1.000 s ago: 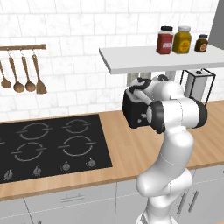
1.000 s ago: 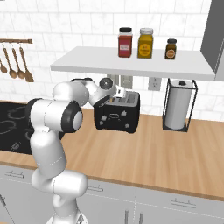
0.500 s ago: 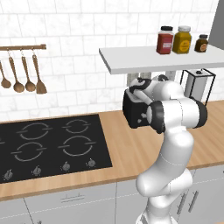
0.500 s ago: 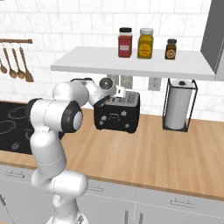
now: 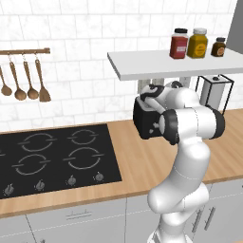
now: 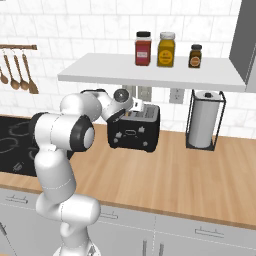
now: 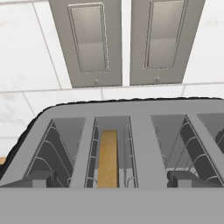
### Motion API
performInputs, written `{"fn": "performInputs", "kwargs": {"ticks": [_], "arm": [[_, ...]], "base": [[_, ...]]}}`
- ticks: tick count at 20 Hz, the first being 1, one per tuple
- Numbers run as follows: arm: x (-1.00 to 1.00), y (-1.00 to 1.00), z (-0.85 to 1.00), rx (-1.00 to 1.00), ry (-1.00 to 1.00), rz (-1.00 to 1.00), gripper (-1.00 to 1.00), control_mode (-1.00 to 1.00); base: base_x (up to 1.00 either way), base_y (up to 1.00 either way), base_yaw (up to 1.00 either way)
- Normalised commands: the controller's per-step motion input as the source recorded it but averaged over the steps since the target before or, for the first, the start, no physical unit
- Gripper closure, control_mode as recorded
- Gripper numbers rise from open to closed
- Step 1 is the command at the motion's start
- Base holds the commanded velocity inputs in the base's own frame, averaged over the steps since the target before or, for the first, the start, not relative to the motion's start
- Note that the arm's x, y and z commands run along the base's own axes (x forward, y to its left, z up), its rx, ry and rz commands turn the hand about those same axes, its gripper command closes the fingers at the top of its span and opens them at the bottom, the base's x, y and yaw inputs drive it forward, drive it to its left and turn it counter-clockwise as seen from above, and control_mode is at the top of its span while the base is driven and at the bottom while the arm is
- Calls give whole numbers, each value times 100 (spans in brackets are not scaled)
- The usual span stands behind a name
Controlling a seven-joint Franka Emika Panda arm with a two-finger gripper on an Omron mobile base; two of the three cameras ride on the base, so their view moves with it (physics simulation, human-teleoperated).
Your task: Start the toaster. Once the lever pops up, take the bread to the plate on the dining counter.
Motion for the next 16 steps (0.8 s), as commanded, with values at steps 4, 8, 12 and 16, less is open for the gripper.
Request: {"fn": "performInputs", "kwargs": {"ticks": [4, 8, 12, 16], "arm": [[0, 0, 0, 0, 0, 0, -100, -100], [0, 0, 0, 0, 0, 0, -100, -100], [0, 0, 0, 0, 0, 0, -100, -100], [0, 0, 0, 0, 0, 0, -100, -100]], "base": [[0, 0, 0], [0, 0, 0], [0, 0, 0], [0, 0, 0]]}}
